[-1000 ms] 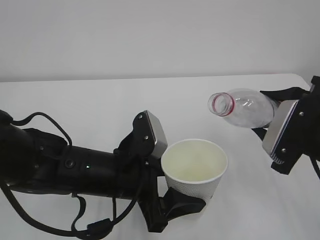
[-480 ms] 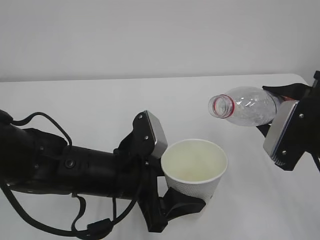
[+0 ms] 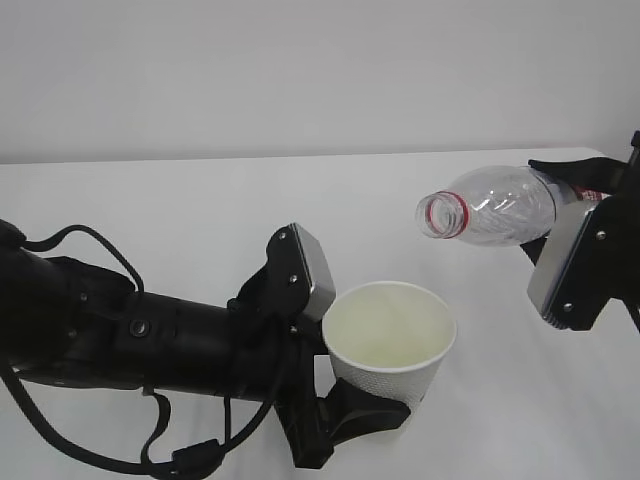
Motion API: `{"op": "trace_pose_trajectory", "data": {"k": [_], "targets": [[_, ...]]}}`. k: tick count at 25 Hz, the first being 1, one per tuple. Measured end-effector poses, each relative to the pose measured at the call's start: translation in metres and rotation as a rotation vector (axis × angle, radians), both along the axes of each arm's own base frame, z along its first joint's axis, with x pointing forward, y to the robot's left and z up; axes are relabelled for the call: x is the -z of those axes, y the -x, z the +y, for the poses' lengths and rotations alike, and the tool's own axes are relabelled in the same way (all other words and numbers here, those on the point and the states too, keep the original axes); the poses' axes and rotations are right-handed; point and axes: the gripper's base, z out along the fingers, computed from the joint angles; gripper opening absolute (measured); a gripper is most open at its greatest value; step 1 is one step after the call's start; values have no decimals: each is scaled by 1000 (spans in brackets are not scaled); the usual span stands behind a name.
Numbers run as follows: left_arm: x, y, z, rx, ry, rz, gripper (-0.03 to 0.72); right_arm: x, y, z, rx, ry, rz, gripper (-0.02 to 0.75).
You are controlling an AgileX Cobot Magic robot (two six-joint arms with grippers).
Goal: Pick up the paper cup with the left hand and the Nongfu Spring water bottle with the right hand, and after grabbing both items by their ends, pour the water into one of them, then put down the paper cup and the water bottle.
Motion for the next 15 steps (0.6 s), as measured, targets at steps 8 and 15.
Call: {"op": "trace_pose_trajectory", "data": {"k": [8, 15], "targets": [[0, 0, 0, 3, -1, -1, 543, -3, 0, 0, -5, 6, -35, 475], [0, 0, 0, 4, -2, -1, 543, -5, -1, 1, -13, 22, -63, 475]]}}
